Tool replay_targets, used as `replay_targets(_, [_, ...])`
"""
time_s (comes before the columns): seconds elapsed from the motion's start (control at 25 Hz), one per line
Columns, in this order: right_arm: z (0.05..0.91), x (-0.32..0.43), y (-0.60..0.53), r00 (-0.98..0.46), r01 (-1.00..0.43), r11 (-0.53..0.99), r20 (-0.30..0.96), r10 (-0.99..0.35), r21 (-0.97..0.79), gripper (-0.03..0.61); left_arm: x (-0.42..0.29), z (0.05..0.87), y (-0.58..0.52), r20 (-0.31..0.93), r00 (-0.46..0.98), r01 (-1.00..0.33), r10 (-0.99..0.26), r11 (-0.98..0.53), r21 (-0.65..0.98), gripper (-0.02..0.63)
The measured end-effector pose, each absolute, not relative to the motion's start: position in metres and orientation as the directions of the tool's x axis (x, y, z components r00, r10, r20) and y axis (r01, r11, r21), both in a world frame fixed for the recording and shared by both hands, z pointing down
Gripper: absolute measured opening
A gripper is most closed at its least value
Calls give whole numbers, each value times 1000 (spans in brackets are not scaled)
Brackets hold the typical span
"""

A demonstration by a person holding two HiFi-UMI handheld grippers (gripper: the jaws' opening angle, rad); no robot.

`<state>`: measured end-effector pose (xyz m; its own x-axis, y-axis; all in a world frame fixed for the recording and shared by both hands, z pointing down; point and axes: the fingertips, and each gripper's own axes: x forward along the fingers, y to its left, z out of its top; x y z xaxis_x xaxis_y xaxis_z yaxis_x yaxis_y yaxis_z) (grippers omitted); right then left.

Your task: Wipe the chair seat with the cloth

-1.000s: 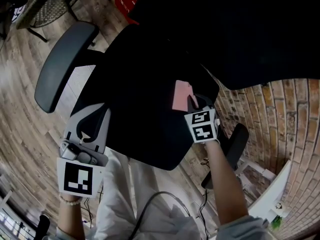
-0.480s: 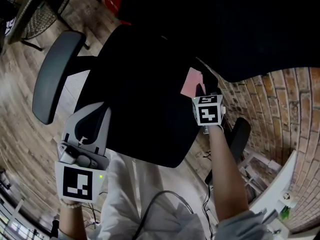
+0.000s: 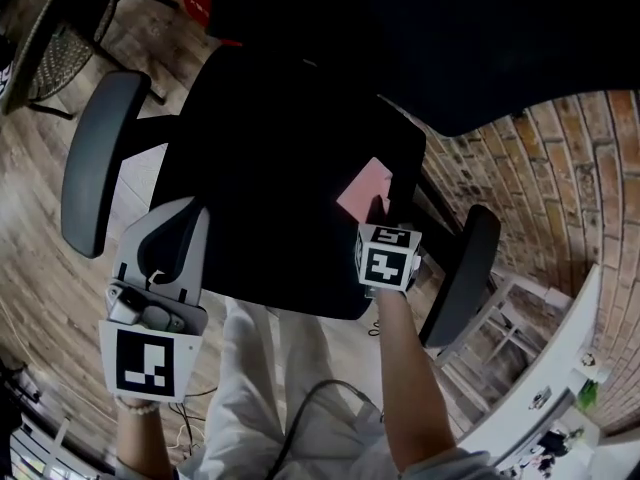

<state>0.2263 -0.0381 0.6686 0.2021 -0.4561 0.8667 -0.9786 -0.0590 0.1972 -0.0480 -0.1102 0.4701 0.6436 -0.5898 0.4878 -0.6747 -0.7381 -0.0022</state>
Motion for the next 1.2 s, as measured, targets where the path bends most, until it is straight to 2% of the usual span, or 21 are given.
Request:
replay_targets(0.4, [670,147,47,89,-993,25,889,-449,112,55,-35,471,-98,481,671,-639,-564,-769,-11,18])
replay_targets(0.8, [673,76,112,-98,-968,251,897,-431,15,54,-15,476,-83,486,685,-614,-542,-789,-14,18])
replay_targets(1.0, [672,65,138,-156,-941,338,898,-412,-9,55,-4,477,-76,488,694,-601,-529,-799,-11,18])
replay_targets(1.2, [667,92,151,-123,-948,319,903,-413,16,54,6,474,-72,489,702,-585,-517,-811,-17,18])
